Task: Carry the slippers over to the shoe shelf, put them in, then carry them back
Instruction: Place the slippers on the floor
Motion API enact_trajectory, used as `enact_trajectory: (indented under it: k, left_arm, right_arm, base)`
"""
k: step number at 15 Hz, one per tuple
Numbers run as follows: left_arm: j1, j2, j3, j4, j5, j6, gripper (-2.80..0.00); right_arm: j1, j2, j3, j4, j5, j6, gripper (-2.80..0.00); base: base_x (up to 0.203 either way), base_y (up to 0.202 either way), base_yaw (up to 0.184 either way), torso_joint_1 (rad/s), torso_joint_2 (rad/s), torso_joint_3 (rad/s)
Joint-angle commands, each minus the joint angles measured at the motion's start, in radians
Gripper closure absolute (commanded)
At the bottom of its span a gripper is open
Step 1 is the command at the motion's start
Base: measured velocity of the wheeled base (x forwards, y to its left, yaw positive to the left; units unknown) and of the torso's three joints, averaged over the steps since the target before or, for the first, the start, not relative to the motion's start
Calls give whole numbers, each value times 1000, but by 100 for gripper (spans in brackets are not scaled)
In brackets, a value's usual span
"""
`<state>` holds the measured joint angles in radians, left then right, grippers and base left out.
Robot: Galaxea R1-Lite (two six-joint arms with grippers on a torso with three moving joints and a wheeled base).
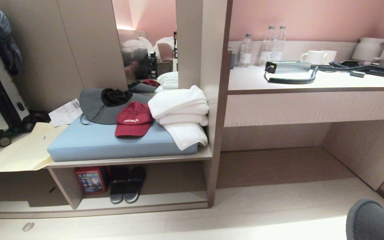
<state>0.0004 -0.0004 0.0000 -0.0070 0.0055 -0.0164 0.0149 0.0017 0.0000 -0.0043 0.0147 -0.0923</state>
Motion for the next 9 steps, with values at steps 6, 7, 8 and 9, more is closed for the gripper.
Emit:
enact_trajectory:
  k: [6,7,8,9]
  left_arm:
    - [0,0,0,-1,1,0,0]
    - [0,0,0,-1,1,0,0]
    - [1,0,0,-1,1,0,0]
    - [1,0,0,-1,1,0,0]
  right_arm:
    - [0,1,0,0,1,-1,0]
    - [0,1,0,0,1,-1,0]
    - [0,1,0,0,2,-1,0]
    - [0,1,0,0,2,-1,0]
  base:
    - [0,-198,2,2,4,2]
    - [0,-196,3,6,4,2]
    - [0,-201,0,2,2,-2]
    - [0,-195,4,6,6,2]
